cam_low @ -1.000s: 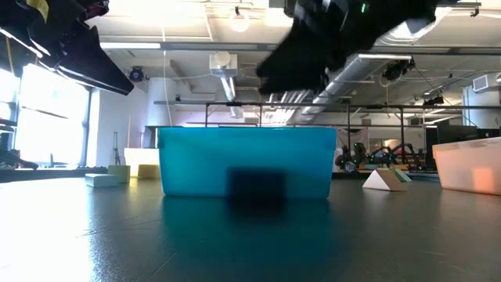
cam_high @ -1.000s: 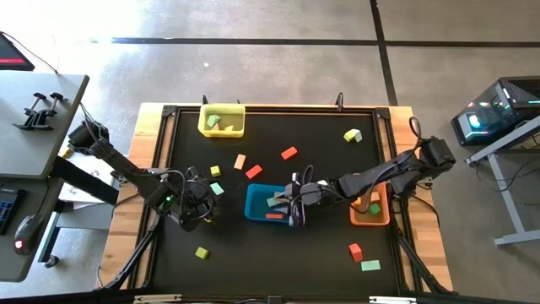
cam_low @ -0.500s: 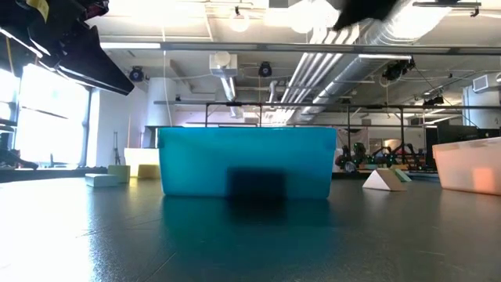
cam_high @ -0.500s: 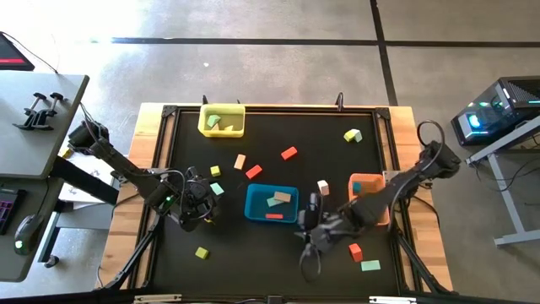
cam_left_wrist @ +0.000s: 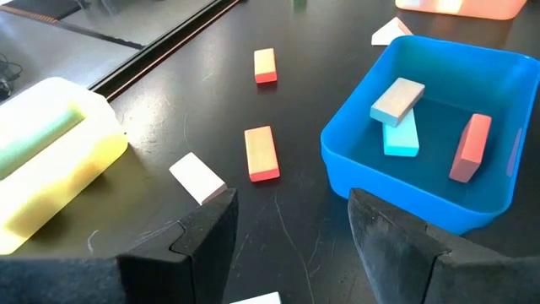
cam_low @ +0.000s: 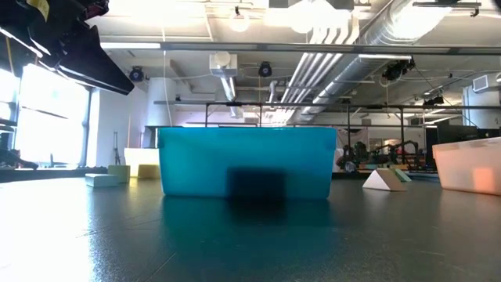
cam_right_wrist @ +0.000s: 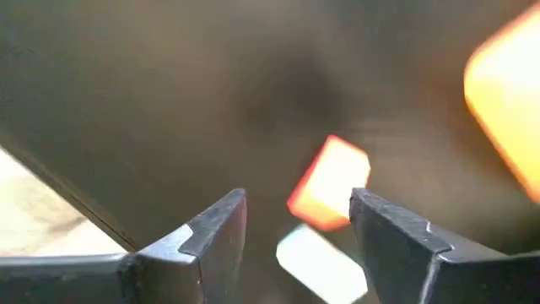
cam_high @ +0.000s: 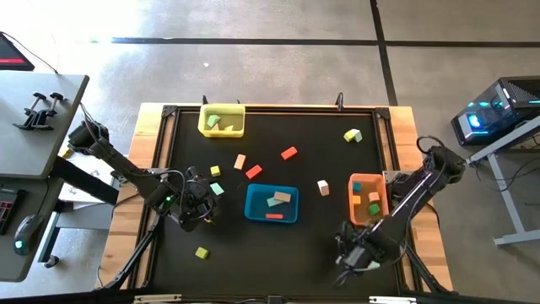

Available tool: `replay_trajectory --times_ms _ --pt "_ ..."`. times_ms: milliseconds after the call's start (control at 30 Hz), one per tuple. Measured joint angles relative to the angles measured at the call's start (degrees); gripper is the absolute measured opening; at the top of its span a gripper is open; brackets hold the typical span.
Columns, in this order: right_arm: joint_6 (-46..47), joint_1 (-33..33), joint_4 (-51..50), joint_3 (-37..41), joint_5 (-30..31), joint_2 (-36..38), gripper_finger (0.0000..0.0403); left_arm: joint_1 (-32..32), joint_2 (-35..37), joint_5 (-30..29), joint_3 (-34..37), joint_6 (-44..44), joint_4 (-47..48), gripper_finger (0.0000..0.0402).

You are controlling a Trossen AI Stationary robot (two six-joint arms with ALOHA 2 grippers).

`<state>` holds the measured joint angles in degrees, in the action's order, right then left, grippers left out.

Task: Sort blocks by size
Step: Put the light blue rectangular block into the blue bin

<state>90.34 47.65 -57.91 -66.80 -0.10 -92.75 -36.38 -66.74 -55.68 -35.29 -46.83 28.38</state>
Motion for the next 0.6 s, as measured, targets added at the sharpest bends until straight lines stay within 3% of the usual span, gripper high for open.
replay_trajectory --times_ms 167,600 --pt "5.3 3.7 0.3 3.5 -5.9 0.0 0.0209 0.0 0.0 0.0 0.0 0.0 0.0 0.0213" --pt "3.7 7.8 6.2 8.9 -8.0 0.0 0.0209 0.0 0.0 0.0 0.0 0.5 0.0 0.0213"
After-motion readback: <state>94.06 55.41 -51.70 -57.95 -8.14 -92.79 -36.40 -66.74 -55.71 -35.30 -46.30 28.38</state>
